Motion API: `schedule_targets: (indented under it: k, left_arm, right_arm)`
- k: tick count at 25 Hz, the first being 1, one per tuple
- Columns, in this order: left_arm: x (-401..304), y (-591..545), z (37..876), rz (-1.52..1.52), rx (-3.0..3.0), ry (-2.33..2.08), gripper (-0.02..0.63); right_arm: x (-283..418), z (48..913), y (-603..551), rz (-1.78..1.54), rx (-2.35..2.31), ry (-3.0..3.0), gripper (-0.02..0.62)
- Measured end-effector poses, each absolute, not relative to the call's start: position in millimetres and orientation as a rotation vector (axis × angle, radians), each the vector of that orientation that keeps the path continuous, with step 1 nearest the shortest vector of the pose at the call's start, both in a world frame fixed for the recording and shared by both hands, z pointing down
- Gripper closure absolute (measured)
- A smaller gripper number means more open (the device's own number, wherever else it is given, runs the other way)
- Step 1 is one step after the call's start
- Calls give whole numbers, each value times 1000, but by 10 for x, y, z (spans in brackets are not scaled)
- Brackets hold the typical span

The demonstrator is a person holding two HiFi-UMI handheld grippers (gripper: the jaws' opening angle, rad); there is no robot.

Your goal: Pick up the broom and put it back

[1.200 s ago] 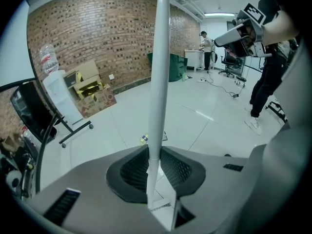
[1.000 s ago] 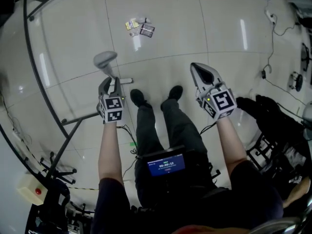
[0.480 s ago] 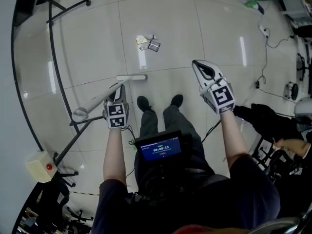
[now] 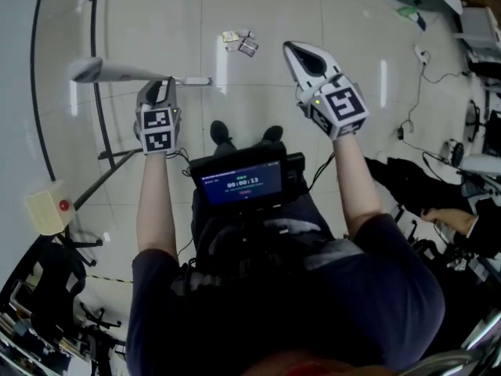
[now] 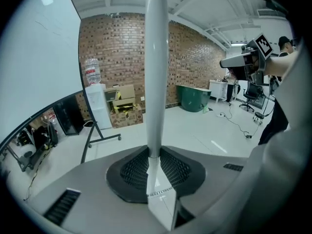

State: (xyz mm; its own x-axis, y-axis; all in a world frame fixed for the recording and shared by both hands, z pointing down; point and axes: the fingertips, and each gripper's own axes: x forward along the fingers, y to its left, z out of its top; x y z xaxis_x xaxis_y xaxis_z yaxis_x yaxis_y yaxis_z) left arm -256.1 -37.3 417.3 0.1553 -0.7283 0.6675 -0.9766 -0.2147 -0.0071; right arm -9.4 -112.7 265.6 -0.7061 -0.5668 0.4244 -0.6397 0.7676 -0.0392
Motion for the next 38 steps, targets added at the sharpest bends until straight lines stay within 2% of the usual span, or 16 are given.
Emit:
schedule_targets:
  k: [6, 9, 15, 21, 29, 38]
  left_arm:
    - [-3066, 62, 3700, 667, 1988, -1708, 529]
    - [-3231, 182, 3488, 615, 1990, -1735, 529]
    - [-3039, -47, 3152, 573, 2001, -1774, 531]
    - [-3024, 253, 2872, 604, 2025, -1820, 531]
    - [-2448, 604, 2600, 588, 1991, -1886, 531]
    - [-2585, 647, 2107, 416, 1924, -1995, 531]
  right_arm:
    - [-930, 2260, -581, 278, 777, -2679, 580]
    - [-1131, 2161, -403, 251, 732, -2704, 580]
    - [-977, 2004, -486, 231, 647, -2774, 580]
    - [-1091, 1895, -13, 224, 455, -2843, 580]
    - [-277, 1878, 373, 241, 462, -2859, 580]
    - [-261, 1817, 409, 264, 395, -2861, 580]
